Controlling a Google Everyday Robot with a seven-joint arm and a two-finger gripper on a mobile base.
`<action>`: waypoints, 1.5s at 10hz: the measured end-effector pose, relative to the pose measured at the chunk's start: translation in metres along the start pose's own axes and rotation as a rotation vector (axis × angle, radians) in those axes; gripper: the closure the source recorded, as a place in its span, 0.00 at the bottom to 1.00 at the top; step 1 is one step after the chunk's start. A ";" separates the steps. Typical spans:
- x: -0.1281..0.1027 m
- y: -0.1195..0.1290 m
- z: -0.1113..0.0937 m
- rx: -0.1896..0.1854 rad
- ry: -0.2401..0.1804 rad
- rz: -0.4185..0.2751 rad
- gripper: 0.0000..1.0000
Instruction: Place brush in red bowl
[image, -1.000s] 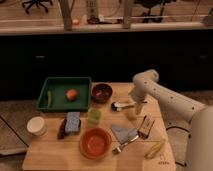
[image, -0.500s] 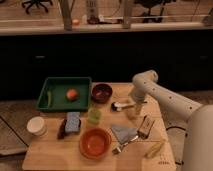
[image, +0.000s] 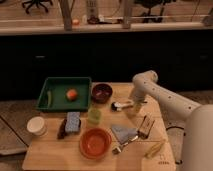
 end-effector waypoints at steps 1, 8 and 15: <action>0.001 0.001 0.001 -0.005 0.000 0.002 0.59; 0.012 0.002 -0.014 0.019 0.012 0.006 0.99; 0.019 0.007 -0.077 0.086 0.034 -0.029 0.99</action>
